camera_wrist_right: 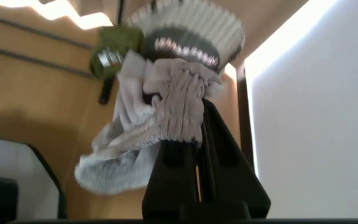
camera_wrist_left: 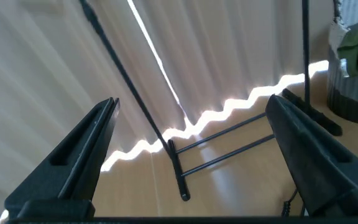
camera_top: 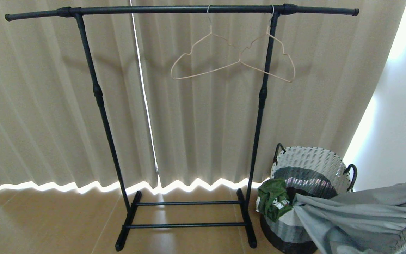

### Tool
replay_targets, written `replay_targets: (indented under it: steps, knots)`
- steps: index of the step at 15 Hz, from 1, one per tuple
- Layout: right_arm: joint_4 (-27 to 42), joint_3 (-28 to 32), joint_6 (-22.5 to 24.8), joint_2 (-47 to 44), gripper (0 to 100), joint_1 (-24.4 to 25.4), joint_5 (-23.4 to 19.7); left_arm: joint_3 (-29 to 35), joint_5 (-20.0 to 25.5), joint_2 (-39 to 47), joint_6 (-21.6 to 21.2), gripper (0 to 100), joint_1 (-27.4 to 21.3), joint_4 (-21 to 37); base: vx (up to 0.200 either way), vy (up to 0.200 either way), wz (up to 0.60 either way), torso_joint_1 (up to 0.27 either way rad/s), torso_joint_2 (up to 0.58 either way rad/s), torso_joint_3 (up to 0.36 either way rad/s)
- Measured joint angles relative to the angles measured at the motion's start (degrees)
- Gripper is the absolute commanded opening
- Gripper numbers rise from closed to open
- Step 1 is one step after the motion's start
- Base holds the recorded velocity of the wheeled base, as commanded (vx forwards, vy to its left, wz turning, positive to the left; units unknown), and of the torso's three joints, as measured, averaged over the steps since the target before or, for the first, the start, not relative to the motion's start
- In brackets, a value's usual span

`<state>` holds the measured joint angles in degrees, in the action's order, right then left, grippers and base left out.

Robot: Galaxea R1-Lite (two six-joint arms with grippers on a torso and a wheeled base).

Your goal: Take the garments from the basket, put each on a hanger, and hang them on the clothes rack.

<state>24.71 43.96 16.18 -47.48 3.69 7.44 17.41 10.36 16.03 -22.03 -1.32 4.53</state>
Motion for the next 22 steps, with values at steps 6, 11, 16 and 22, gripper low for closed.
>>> replay_targets:
  steps: [6,11,16,22]
  knots:
    - [-9.3,8.74,-12.02,-9.18,0,7.33,-3.17,17.21,-1.72,28.95,0.5,100,-12.82,-5.62,0.0,0.0,0.0,0.0,0.0,0.0]
    - [-19.3,14.8,-20.64,-17.51,0,16.53,-3.77,26.16,-14.7,49.85,8.73,100,-36.06,-12.61,0.0,0.0,0.0,0.0,0.0,0.0]
    - [-28.5,15.36,-22.41,-22.47,0,20.29,-9.0,32.5,-19.97,68.78,17.41,100,-52.13,-20.43,0.0,0.0,0.0,0.0,0.0,0.0]
    - [-31.27,15.52,-22.42,-21.7,0,25.82,-12.12,44.52,-23.93,87.66,28.62,100,-57.17,-26.73,0.0,0.0,0.0,0.0,0.0,0.0]
